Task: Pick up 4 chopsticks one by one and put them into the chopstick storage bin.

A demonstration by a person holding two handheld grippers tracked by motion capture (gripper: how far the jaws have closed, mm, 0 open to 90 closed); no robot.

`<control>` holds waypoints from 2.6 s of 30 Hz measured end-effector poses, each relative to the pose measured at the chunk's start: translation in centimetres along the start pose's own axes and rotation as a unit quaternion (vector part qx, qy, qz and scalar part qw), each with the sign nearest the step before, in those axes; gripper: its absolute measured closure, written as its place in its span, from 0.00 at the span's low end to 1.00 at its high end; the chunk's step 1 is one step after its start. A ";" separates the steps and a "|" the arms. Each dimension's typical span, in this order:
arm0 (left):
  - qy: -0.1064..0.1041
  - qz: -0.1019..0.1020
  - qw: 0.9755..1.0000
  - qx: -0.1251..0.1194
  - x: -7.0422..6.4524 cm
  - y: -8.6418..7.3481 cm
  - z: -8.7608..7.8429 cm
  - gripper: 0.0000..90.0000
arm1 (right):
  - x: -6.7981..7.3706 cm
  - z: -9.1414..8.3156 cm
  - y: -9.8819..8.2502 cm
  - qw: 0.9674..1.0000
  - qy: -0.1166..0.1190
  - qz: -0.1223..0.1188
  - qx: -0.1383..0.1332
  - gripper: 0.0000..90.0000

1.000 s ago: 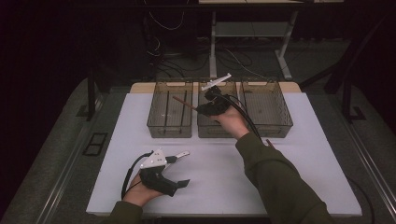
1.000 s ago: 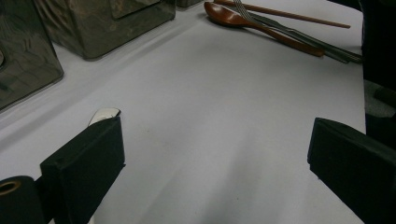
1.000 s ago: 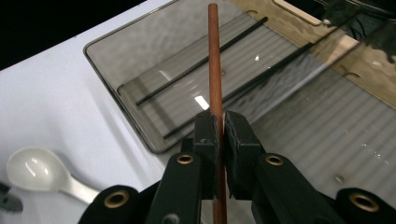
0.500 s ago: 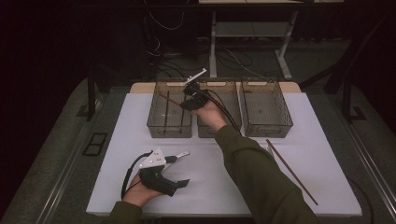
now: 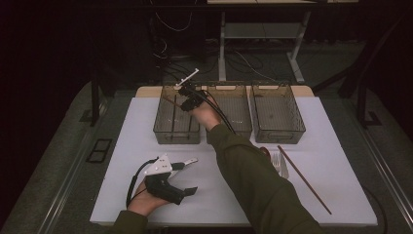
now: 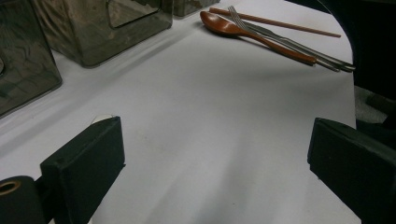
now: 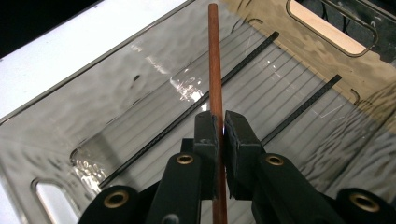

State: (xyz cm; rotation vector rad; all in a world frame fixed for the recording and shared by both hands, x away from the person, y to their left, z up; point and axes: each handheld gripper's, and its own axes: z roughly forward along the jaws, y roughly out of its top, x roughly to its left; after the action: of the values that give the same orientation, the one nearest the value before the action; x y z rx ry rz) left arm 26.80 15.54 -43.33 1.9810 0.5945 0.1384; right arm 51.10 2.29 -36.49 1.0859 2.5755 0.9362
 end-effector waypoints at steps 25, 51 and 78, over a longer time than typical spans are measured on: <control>0.001 0.003 1.000 0.004 -0.1 0.0 0.1 0.03 | -0.3 -2.4 -0.5 0.999 0.037 -0.001 -0.035 0.58; 0.006 -0.006 1.000 0.006 -0.2 0.0 0.3 0.02 | -3.8 -10.6 -7.9 0.995 0.075 -0.013 -0.068 0.46; 0.015 -0.020 1.000 0.006 -0.2 -0.1 0.4 0.00 | -7.2 -17.2 -18.9 0.992 0.077 -0.007 -0.098 0.42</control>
State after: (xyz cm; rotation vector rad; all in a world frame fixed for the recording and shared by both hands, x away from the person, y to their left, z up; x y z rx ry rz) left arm 26.78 15.14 -43.55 1.9802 0.6556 0.1409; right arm 38.40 -20.99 -35.27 0.9747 2.5376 1.2855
